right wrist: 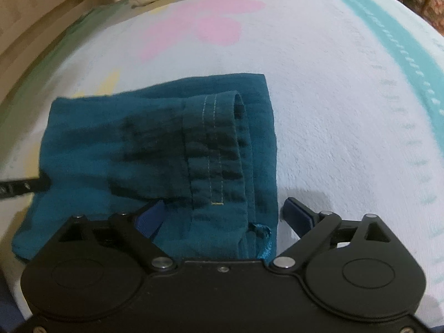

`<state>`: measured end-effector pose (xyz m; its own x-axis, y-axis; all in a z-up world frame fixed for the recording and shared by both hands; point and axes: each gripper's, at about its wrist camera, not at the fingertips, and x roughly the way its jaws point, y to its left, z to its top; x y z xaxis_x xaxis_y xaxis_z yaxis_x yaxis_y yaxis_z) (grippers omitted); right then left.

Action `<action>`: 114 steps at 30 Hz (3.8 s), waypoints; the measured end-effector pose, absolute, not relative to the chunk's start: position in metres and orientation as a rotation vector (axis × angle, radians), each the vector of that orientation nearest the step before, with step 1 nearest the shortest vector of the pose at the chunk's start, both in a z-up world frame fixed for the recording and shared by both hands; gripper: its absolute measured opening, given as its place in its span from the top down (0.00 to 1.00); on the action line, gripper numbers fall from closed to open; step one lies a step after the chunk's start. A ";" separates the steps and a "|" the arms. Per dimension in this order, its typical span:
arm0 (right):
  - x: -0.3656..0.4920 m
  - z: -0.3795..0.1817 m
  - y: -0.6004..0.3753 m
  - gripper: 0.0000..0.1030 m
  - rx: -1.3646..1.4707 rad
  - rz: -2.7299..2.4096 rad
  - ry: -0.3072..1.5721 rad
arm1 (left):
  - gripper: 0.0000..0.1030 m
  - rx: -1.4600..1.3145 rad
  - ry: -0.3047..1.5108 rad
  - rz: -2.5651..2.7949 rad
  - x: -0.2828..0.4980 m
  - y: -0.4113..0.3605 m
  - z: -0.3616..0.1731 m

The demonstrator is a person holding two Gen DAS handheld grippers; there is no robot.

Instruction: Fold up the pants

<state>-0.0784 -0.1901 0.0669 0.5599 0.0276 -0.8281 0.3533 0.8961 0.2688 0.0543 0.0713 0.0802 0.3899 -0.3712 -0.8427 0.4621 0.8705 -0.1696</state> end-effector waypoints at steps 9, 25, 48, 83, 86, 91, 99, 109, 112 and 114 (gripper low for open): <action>-0.076 0.067 -0.224 0.12 0.606 -0.127 0.890 | 0.35 0.206 0.984 -0.604 0.063 0.041 0.074; -0.097 0.117 -0.206 0.77 0.500 -0.050 0.798 | 0.97 0.058 0.836 -0.476 0.046 0.061 0.121; -0.006 0.094 -0.253 0.79 0.507 -0.101 0.899 | 0.83 0.019 0.975 -0.608 0.113 0.077 0.119; 0.013 0.088 -0.255 0.76 0.486 -0.059 0.927 | 0.92 -0.048 1.087 -0.547 0.157 0.049 0.097; 0.017 0.109 -0.244 0.76 0.475 -0.039 0.899 | 0.94 0.009 1.011 -0.565 0.140 0.060 0.124; 0.035 0.148 -0.222 0.76 0.499 0.065 0.844 | 0.95 -0.028 0.983 -0.546 0.140 0.099 0.170; 0.100 0.111 -0.192 0.54 0.426 0.052 0.937 | 0.88 0.029 1.010 -0.323 0.178 0.138 0.138; 0.056 0.143 -0.154 0.57 0.336 -0.016 0.782 | 0.88 -0.017 0.980 -0.354 0.118 0.143 0.129; 0.048 0.131 -0.128 0.62 0.290 0.005 0.814 | 0.88 0.006 0.987 -0.370 0.100 0.132 0.115; 0.044 0.112 -0.120 0.70 0.268 -0.003 0.880 | 0.88 0.022 1.025 -0.353 0.092 0.127 0.098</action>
